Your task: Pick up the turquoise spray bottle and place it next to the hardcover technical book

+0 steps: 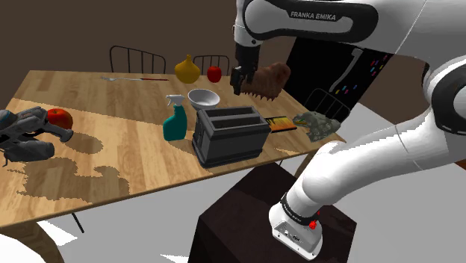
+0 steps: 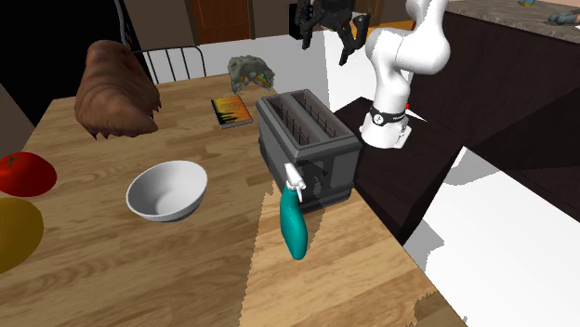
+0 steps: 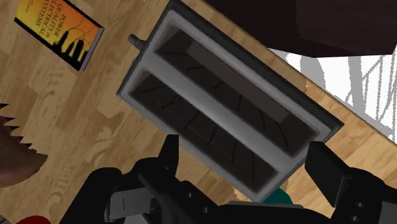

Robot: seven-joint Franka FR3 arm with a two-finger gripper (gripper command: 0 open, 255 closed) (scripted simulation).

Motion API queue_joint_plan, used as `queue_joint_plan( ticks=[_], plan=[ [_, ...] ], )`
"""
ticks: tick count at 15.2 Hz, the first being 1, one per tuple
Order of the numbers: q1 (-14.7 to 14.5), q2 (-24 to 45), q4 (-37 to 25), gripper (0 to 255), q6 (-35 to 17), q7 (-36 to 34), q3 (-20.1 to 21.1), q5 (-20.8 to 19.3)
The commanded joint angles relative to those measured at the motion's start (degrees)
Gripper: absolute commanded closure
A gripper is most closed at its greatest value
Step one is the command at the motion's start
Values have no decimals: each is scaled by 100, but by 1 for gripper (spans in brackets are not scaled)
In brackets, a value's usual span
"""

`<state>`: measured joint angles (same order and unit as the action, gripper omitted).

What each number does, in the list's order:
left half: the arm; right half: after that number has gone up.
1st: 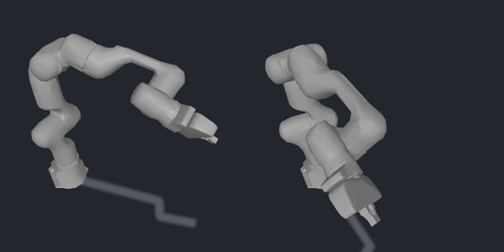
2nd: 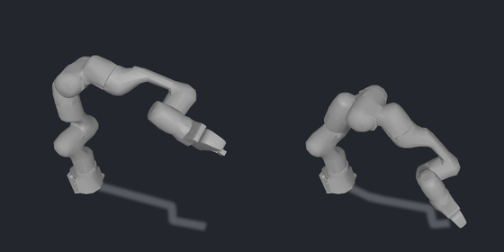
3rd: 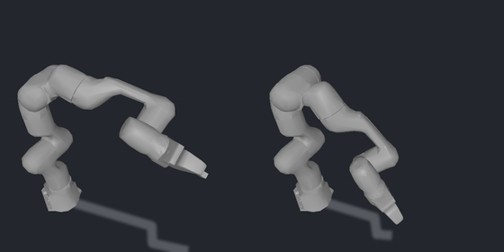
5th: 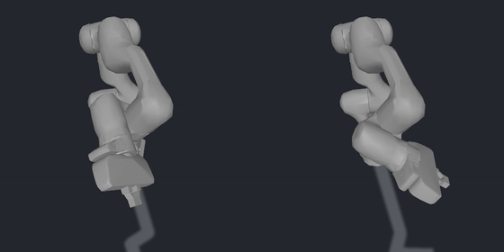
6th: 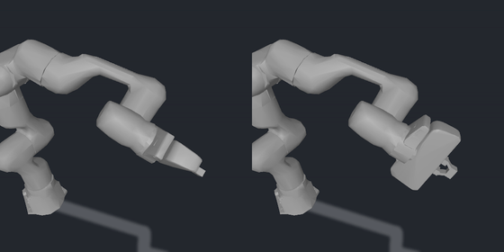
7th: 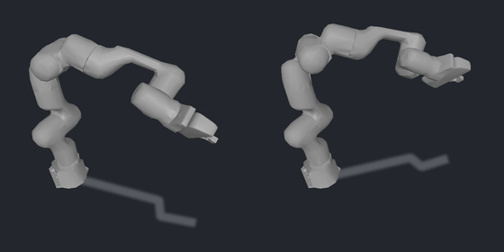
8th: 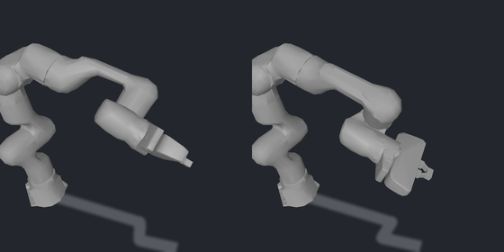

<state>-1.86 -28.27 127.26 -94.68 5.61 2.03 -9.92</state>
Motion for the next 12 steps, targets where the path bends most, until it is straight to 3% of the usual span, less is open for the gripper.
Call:
queue_joint_plan(
  ticks=[1, 12],
  plan=[
    [-82, 550, -291, 0, -100, 261, 32, -81],
    [-429, 3288, -2208, 0, -125, 1637, 328, -660]
  ],
)
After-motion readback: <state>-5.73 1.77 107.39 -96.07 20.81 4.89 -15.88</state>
